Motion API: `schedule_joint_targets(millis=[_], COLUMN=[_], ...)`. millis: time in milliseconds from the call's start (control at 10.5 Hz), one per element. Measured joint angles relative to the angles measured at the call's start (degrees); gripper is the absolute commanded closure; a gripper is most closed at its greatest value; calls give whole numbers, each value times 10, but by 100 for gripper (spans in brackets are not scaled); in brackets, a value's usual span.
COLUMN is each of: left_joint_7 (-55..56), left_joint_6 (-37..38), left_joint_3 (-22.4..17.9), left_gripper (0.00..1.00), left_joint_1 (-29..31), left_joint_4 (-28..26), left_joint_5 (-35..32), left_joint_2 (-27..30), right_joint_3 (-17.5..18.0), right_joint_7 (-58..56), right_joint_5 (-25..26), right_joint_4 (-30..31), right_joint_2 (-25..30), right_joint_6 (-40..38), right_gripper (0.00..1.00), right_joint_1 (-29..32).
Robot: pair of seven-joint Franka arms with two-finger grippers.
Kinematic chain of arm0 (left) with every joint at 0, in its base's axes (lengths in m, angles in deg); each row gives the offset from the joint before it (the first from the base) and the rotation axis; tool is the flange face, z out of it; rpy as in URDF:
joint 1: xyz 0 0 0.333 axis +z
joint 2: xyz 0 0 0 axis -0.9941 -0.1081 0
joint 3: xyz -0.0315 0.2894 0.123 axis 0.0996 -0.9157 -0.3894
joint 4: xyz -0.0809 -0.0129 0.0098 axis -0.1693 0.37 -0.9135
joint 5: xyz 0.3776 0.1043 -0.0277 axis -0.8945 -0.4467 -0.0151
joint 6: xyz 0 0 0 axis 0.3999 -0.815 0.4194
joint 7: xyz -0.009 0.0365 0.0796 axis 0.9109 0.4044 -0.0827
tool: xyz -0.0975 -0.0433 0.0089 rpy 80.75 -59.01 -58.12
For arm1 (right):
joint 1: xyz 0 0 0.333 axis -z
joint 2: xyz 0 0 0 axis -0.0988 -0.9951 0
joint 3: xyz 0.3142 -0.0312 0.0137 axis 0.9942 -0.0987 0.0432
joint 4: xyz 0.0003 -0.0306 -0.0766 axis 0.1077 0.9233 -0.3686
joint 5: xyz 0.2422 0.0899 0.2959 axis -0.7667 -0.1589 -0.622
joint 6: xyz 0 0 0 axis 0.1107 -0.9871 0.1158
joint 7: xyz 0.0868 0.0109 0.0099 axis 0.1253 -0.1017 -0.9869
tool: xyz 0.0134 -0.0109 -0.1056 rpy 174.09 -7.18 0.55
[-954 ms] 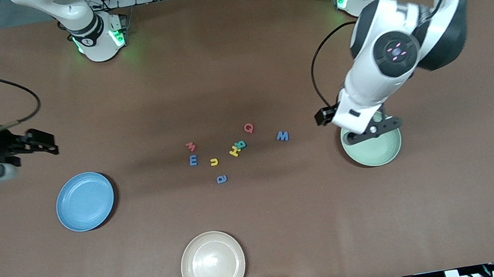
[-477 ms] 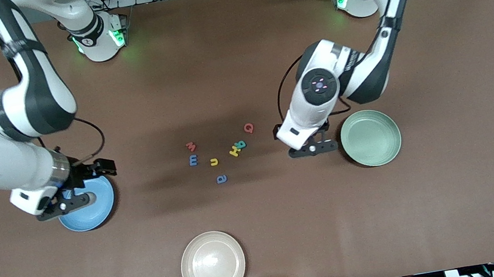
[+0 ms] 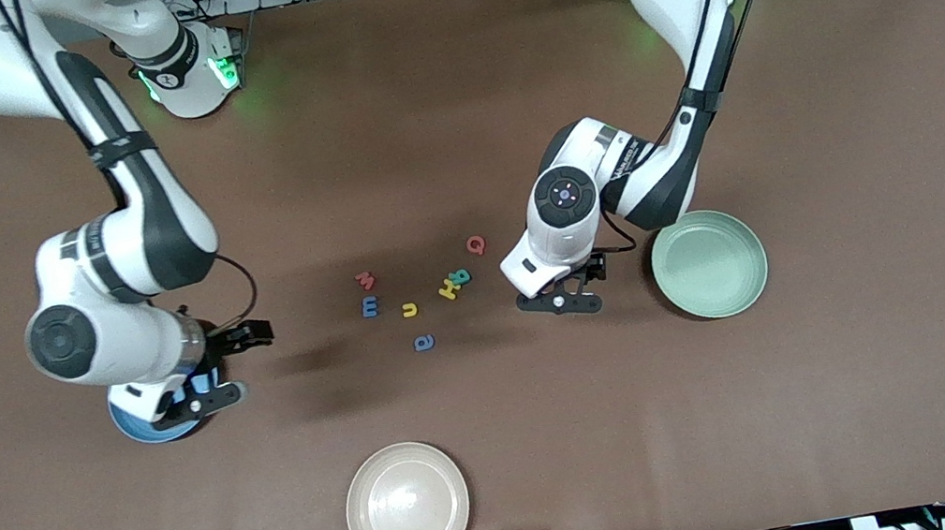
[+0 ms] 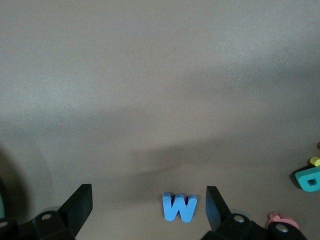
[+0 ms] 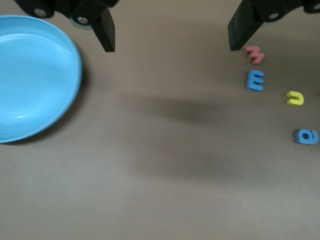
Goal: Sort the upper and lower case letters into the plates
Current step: 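Move the left gripper to the blue W while the right gripper reaches the blue m, then grasp the blue W with the left gripper while the right gripper grasps the m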
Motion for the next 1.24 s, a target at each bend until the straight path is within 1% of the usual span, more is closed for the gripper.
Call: schedule_joint_targets(millis=[191,286,572,763,954,1145,1240], left_joint_7=[1,2,8,19,39,45,45], left_joint_6=[-22,-34,-62,-69,-73,-73,-73], left_joint_3=[3,7,9,9,9,9,9], left_gripper=[0,0,0,0,0,15,18], left_joint_1=[-2,-4,-8,-8,-8,-8,-8], left_joint_4=[-3,-7,-33,-52,-54,-55,-55], left_joint_5=[6,12,32,35,35,35,35], left_joint_2=[-17,-27,-36,-36,-35,-34,-33], right_joint_3=[0,0,-1,-1,0,0,0], right_joint_7=[54,70,100,121,170,215,229], right_joint_5=[0,0,0,0,0,0,0], right_joint_4=[21,24,34,53,64,64,66], right_joint_2=[-7,-14,-43,-56,-74,-84,-87], right_joint_6=[25,29,63,106,136,147,158], right_gripper=[0,0,0,0,0,0,0], right_joint_1=[-53,-68,-77,-86,-105,-126,-131])
